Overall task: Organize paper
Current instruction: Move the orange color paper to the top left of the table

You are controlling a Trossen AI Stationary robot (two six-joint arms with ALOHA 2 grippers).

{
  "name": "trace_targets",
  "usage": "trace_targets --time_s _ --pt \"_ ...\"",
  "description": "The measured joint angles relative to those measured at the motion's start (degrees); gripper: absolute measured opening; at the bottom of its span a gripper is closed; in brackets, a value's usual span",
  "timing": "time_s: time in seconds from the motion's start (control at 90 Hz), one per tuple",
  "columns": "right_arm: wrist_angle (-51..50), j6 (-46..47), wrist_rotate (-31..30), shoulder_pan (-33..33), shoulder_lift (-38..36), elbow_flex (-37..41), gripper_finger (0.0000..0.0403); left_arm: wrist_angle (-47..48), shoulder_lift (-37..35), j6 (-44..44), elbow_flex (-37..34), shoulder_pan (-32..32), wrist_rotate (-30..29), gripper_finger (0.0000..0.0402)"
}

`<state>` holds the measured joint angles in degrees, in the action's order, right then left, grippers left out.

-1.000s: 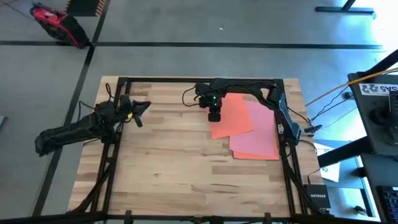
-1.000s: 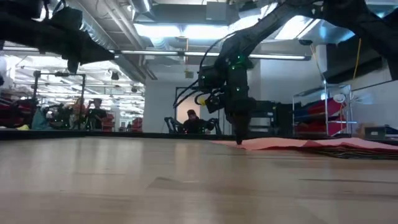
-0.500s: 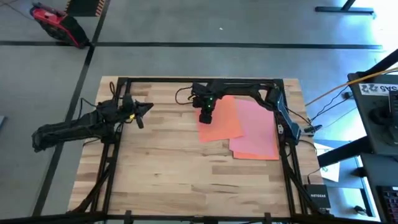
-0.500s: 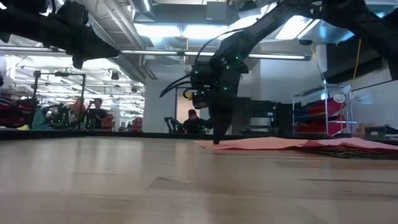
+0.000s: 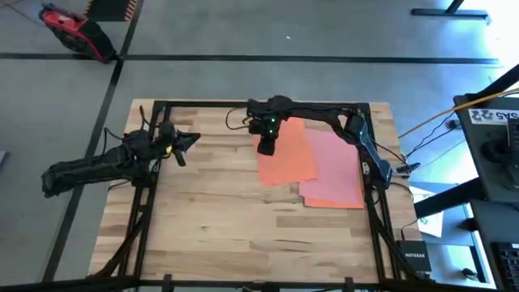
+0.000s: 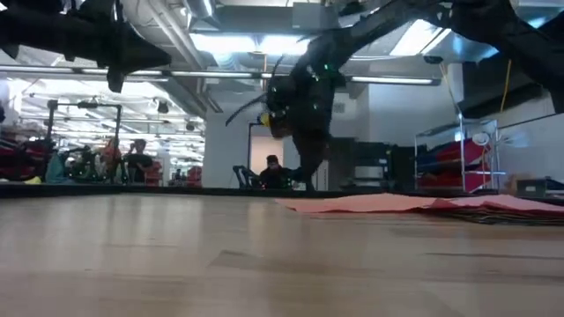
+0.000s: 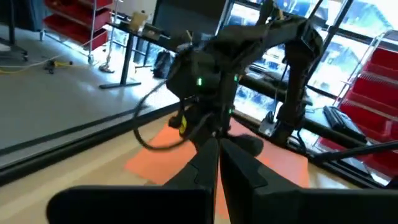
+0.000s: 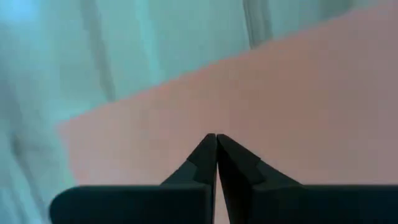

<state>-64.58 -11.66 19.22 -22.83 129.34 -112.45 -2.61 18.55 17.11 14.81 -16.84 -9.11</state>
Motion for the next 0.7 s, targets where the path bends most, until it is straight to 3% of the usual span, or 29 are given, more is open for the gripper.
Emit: trace_targets --time_s 0.144,0.278,0.333,0.4,0.556,0.7 --pt "-2.3 1.0 -2.0 0.3 -0.1 -9.9 0.0006 0.1 0.7 -0.9 0.0 0.0 0.9 0.0" --pt "-6.7 -2.7 -13.7 2.0 -0.2 -17.9 0.0015 0.1 3.9 -1.3 0.0 0.0 2.2 0.0" --pt "-9.4 -4.1 -15.8 2.8 -0.2 -21.0 0.0014 -0.3 5.6 -1.2 0.0 0.0 2.5 0.0" --pt "-9.9 -4.9 -14.1 3.3 -1.2 -22.5 0.0006 -1.8 7.7 -1.3 0.0 0.0 2.8 0.0" --pt "-3.9 -3.3 -3.4 3.3 -7.8 -20.8 0.0002 -7.0 12.2 -1.3 0.0 0.0 3.1 0.0" --pt "4.8 -3.0 -0.6 3.3 -13.9 -21.0 0.0001 -10.7 15.8 -1.1 0.0 0.0 4.9 0.0"
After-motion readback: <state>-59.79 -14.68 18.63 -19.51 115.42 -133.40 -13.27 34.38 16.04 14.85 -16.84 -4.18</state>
